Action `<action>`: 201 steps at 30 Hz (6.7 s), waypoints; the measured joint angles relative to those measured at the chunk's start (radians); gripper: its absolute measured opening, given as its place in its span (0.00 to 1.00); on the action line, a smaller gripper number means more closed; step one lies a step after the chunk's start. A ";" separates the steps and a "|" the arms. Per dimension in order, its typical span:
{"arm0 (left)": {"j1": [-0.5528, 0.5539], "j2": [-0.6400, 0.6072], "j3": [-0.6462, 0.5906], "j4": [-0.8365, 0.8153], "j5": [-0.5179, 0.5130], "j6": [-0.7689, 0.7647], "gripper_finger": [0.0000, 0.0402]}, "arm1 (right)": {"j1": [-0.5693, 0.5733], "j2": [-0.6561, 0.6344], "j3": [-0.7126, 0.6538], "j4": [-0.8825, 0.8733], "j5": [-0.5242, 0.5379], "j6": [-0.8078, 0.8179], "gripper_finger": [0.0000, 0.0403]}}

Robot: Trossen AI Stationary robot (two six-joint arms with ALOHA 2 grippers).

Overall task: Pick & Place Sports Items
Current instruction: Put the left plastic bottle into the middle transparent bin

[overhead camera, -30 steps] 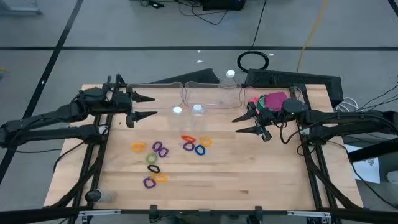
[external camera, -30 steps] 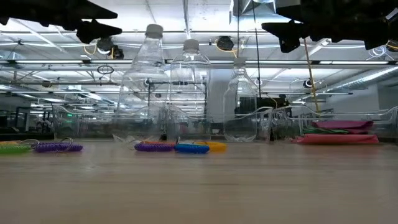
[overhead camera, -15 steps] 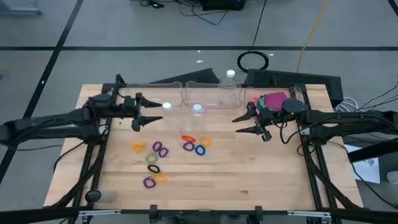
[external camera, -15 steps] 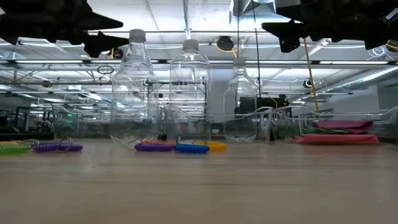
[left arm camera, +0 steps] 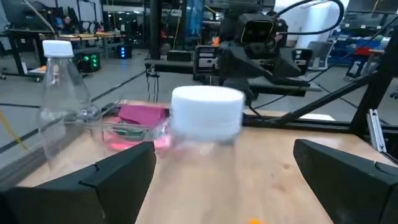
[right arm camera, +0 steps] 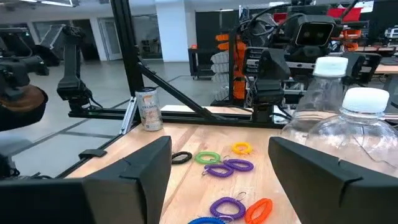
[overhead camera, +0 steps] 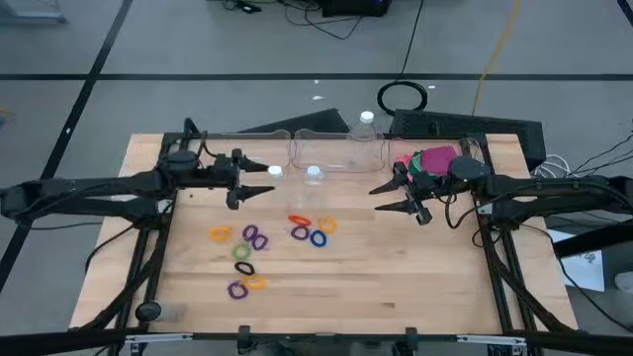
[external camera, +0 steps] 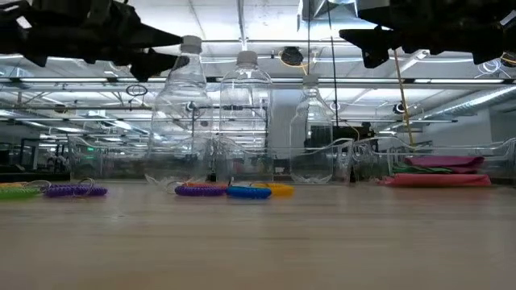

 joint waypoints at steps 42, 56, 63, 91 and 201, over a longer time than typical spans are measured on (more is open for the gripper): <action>-0.005 0.099 0.001 0.169 0.000 -0.018 0.36 | 0.000 0.000 0.000 0.000 0.000 0.000 0.49; -0.015 0.030 0.050 0.056 0.001 -0.100 0.36 | 0.000 0.000 0.000 0.000 0.000 0.000 0.49; -0.016 -0.017 0.247 -0.345 -0.094 -0.004 0.36 | 0.000 0.000 0.000 0.000 0.000 0.000 0.49; 0.369 0.368 0.467 0.268 0.166 -0.036 0.36 | 0.000 0.001 0.000 0.000 0.000 0.000 0.49; 0.276 0.658 0.466 0.213 -0.047 0.097 0.71 | 0.000 0.001 0.000 0.000 0.000 0.000 0.49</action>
